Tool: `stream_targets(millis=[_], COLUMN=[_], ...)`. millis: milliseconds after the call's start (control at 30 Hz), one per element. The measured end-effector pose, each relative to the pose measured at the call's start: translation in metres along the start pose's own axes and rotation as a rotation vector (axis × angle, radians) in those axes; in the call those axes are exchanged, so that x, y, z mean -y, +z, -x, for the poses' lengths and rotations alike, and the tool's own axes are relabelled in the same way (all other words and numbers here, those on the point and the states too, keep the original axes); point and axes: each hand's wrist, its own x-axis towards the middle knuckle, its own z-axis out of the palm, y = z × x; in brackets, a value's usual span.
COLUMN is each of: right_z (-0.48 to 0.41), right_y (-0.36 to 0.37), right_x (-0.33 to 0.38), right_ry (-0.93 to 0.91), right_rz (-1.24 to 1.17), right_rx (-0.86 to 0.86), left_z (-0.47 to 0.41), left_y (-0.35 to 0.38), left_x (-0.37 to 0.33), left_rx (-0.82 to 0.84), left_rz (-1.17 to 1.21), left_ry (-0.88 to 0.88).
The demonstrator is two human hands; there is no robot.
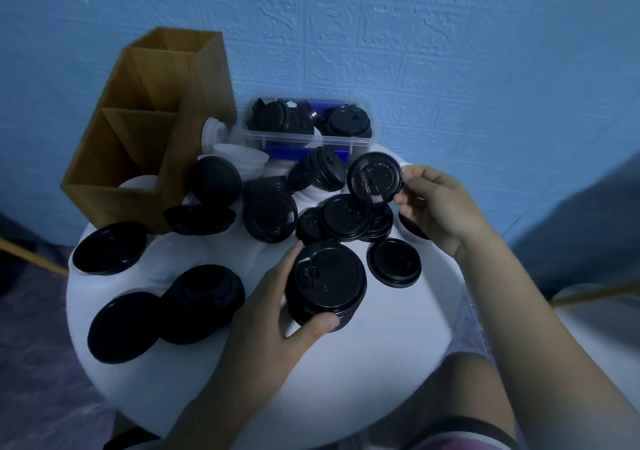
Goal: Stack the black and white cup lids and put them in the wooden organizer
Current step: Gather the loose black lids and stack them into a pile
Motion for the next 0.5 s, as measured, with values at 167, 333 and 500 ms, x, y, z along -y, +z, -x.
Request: stream_targets(millis=[167, 333, 500], right_z=[0.005, 0.032, 0.103], right_y=[-0.005, 0.002, 0.020], right_x=[-0.012, -0.019, -0.028], right_ry=[-0.049, -0.349, -0.251], right_rz=[0.378, 0.893, 0.609], right_rx=[-0.151, -0.187, 0.304], left_z=[0.001, 0.006, 0.018], left_y=[0.000, -0.005, -0.014], left_x=[0.002, -0.003, 0.001], left_rx=[0.021, 0.011, -0.016], left_rz=[0.016, 0.056, -0.043], left_ry=[-0.010, -0.021, -0.004])
